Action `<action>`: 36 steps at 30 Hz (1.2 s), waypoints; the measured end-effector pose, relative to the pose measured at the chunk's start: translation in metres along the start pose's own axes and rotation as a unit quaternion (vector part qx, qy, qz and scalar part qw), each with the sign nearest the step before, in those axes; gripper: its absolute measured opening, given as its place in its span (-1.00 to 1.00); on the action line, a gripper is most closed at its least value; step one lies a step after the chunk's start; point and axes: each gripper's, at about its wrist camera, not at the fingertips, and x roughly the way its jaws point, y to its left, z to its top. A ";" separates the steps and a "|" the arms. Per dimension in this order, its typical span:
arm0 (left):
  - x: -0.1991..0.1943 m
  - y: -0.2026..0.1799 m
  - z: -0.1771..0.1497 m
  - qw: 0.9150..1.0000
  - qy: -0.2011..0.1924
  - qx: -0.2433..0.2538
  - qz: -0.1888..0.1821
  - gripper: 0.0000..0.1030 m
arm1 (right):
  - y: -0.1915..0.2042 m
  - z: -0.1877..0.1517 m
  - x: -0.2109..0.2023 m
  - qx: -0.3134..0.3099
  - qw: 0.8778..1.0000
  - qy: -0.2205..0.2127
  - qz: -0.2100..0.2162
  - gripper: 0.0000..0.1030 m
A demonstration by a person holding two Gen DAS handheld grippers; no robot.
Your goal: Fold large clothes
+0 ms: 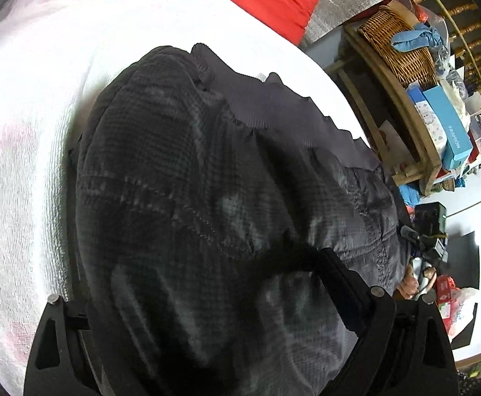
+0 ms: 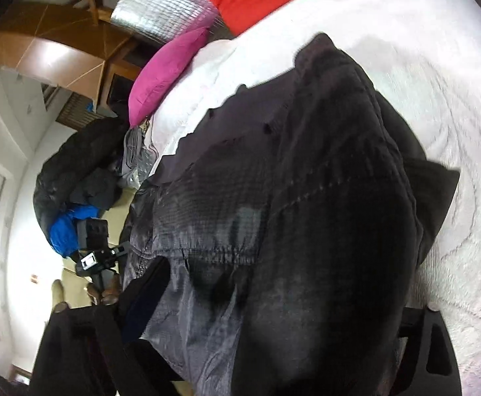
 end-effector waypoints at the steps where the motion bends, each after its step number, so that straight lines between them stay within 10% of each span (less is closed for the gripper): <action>1: 0.000 -0.001 0.001 1.000 -0.003 0.002 0.004 0.69 | 0.003 0.000 0.000 -0.008 1.000 -0.004 -0.005 0.68; 18: -0.043 -0.034 0.010 0.995 -0.098 0.020 -0.019 -0.24 | 0.037 0.010 -0.050 -0.079 0.992 -0.102 -0.001 0.08; 23: -0.027 -0.026 0.007 0.996 -0.081 0.012 0.026 -0.17 | 0.019 0.014 -0.046 -0.051 0.993 -0.103 -0.039 0.07; 26: -0.006 -0.010 0.007 0.996 -0.034 -0.017 0.075 0.36 | -0.006 0.018 -0.036 -0.006 0.994 -0.081 -0.076 0.07; 36: -0.013 -0.018 -0.010 0.990 -0.032 -0.026 0.134 0.51 | -0.028 0.001 -0.051 0.071 0.989 -0.069 -0.111 0.54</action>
